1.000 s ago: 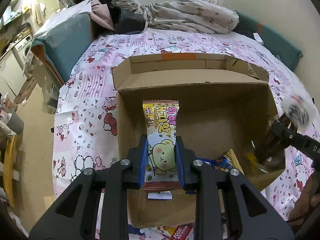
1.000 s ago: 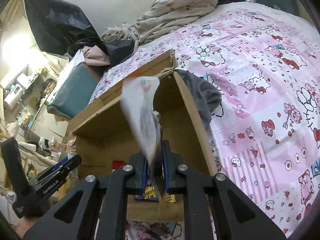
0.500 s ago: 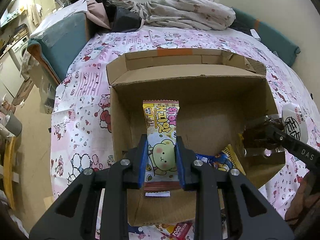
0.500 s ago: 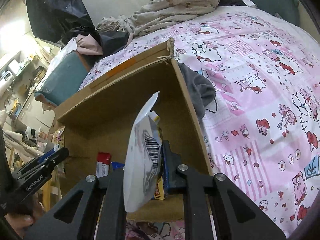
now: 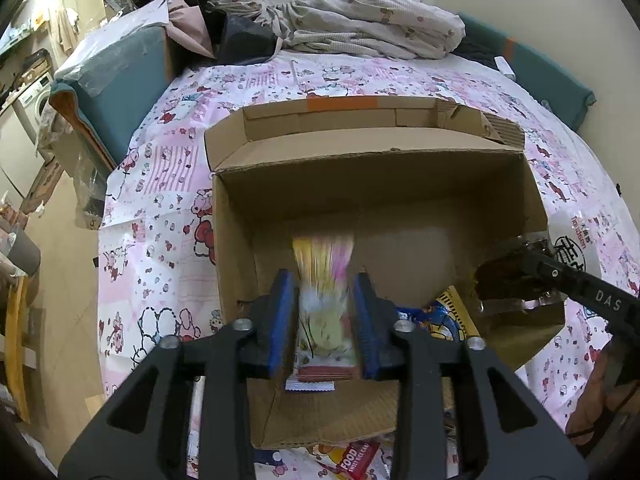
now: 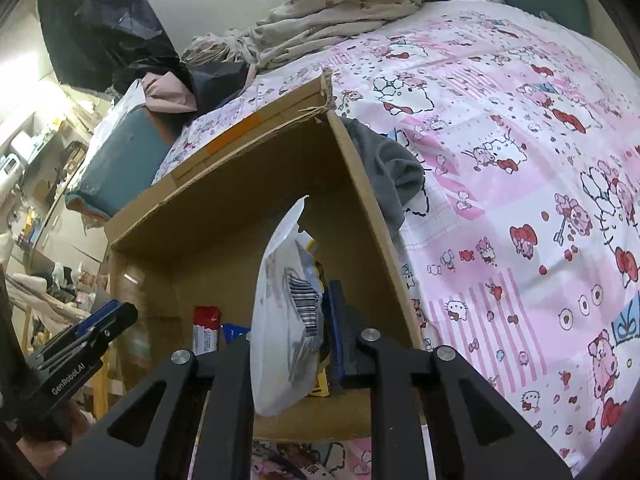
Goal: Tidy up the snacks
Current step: 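Carry the bear-print bar with the left tool into the box while the right tool drops its packet there, then withdraw both open tools from the box toward the snack pile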
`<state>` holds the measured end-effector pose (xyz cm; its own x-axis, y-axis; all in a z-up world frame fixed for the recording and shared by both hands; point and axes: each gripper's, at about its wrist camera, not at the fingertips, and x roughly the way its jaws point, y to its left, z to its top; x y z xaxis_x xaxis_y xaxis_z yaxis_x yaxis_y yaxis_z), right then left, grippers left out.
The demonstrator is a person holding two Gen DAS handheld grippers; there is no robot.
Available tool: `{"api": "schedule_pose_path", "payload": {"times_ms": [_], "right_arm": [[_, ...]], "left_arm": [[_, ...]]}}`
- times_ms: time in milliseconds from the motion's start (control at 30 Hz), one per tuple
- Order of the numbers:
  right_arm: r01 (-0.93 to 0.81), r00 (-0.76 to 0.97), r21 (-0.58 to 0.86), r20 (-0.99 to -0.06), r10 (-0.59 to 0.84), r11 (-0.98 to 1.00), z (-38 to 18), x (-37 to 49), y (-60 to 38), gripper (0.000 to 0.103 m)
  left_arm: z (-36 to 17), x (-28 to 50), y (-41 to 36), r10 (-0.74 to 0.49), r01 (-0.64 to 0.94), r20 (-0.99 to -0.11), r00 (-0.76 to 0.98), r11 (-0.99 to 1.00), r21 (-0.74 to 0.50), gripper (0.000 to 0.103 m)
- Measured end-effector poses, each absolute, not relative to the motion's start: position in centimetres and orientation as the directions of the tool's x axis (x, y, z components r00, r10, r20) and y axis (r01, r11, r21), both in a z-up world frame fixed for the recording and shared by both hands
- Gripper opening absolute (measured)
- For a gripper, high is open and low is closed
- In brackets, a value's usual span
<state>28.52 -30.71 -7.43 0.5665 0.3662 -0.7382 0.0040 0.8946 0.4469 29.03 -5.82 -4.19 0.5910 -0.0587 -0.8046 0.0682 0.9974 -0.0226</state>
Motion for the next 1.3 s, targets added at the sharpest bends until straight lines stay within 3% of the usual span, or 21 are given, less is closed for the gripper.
{"api": "schedule_pose_path", "payload": {"times_ms": [67,133,200,267,333,467,667,833,1167,1300], "right_arm": [[0.005,0.563,0.448,-0.740,0.368,0.894,-7.4,28.5,-30.7,0.019],[0.001,0.563,0.454,-0.737,0.375,0.891,-7.4,28.5,-30.7,0.020],[-0.002,0.563,0.467,-0.730,0.387,0.884,-7.2,28.5,-30.7,0.023],[-0.008,0.569,0.483,-0.717,0.401,0.875,-7.0,28.4,-30.7,0.033],[-0.001,0.586,0.483,-0.709,0.392,0.876,-6.6,28.2,-30.7,0.085],[-0.033,0.614,0.445,-0.697,0.369,0.895,-5.6,27.9,-30.1,0.089],[-0.002,0.612,0.500,-0.684,0.397,0.866,-5.8,27.9,-31.1,0.089],[0.028,0.686,0.449,-0.658,0.310,0.893,-4.1,27.2,-31.9,0.092],[-0.036,0.678,0.566,-0.592,0.437,0.824,-2.8,25.4,-32.8,0.097],[-0.054,0.678,0.545,-0.594,0.432,0.836,-2.1,24.0,-32.5,0.097]], "left_arm": [[-4.1,28.9,-5.8,-0.065,0.072,-0.800,0.596,0.997,-0.027,0.057],[-3.9,28.8,-5.8,-0.088,0.083,-0.792,0.604,0.995,-0.047,0.085],[-3.7,28.7,-5.9,-0.096,0.089,-0.786,0.610,0.995,-0.052,0.089],[-3.7,28.6,-6.0,-0.094,0.094,-0.784,0.613,0.995,-0.045,0.090],[-3.6,28.6,-6.1,-0.093,0.096,-0.784,0.614,0.994,-0.042,0.090],[-3.6,28.6,-5.9,-0.089,0.091,-0.784,0.614,0.995,-0.042,0.090],[-3.6,28.4,-5.8,-0.079,0.087,-0.782,0.618,0.996,-0.032,0.090],[-3.2,28.0,-5.3,-0.082,0.080,-0.777,0.624,0.996,-0.040,0.090],[-1.5,26.4,-4.7,-0.091,0.075,-0.757,0.647,0.996,-0.056,0.090],[-0.5,25.5,-4.0,-0.093,0.061,-0.746,0.660,0.996,-0.070,0.090]]}}
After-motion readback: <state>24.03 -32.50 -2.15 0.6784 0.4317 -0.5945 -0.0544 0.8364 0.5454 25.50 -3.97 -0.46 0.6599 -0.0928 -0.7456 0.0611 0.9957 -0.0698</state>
